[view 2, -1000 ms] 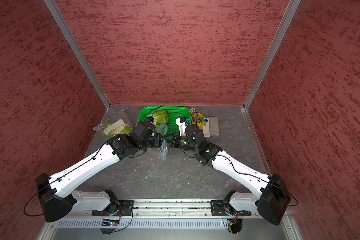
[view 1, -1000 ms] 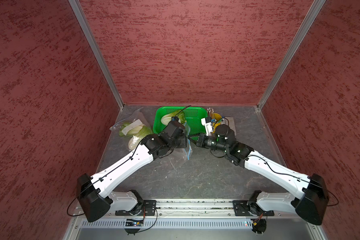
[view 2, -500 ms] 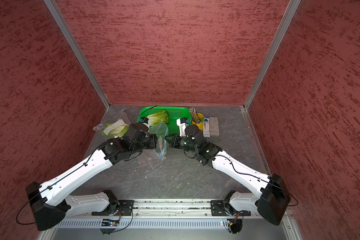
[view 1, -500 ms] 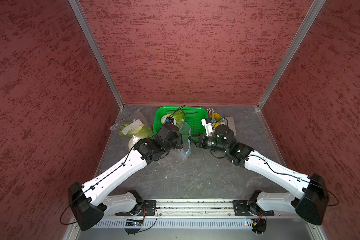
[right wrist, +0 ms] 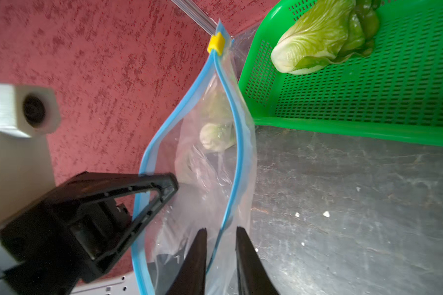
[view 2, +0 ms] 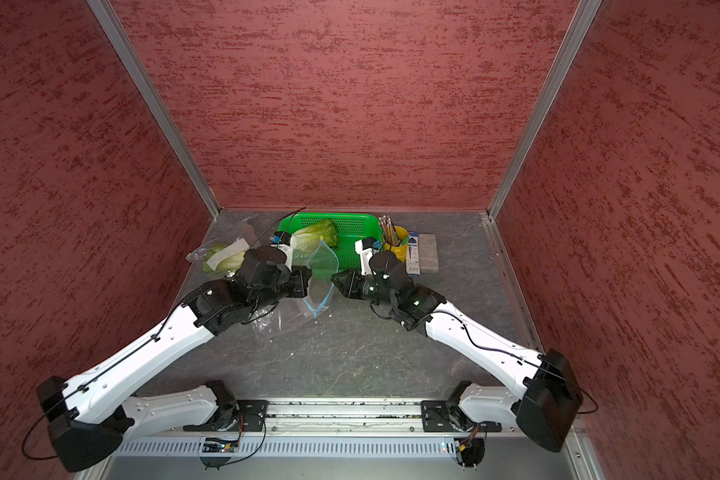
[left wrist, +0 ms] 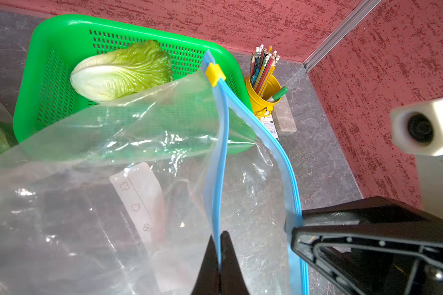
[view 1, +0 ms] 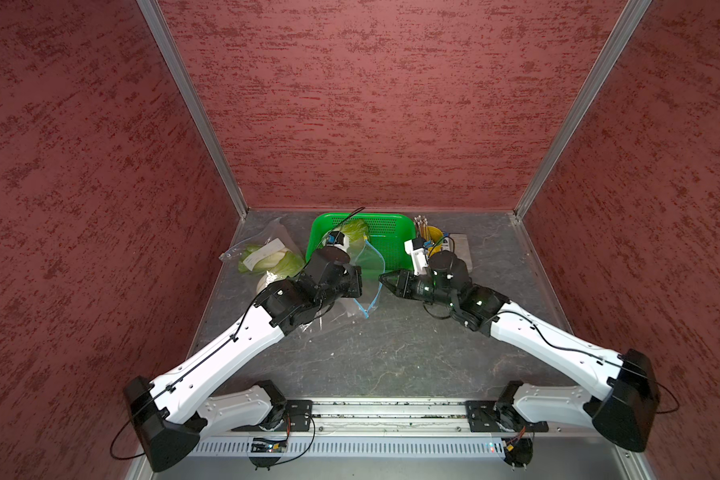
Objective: Put the chinese cabbages into a zipper bag and zip it
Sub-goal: Open the zipper of the food storage bag at the center of the board.
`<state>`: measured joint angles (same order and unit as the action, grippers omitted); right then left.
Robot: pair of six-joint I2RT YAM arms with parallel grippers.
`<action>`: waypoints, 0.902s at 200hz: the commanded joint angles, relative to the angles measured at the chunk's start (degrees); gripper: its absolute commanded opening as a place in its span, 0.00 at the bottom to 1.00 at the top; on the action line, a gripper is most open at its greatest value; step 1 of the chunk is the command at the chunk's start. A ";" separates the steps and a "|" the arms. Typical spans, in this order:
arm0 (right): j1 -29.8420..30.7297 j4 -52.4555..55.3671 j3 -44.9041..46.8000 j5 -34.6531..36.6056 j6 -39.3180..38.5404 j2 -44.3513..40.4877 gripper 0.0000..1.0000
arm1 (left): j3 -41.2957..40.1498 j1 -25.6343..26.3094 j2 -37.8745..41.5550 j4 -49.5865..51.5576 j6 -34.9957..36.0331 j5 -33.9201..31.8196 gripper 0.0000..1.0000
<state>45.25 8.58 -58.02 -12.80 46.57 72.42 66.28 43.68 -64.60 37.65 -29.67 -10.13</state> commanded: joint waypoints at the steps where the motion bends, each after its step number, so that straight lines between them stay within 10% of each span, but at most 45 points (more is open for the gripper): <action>1: 0.36 5.70 -6.15 2.18 -4.54 2.39 0.38 | 0.08 0.31 0.15 -2.25 1.88 1.08 0.00; 45: 0.36 16.49 -13.99 10.00 -10.31 8.51 0.56 | 0.49 0.91 0.30 -2.09 2.91 0.03 0.00; 125: 0.36 23.05 -10.63 23.30 -13.41 8.70 0.57 | 3.92 0.99 3.19 1.73 7.09 -10.29 0.00; 180: 1.48 17.00 -10.52 18.65 -13.78 7.29 0.59 | 0.38 1.14 4.34 -3.18 7.17 -5.90 0.00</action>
<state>45.69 28.95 -67.53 6.52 34.00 81.52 67.99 44.71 -60.20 37.56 -23.46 -17.43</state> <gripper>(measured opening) 0.580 0.047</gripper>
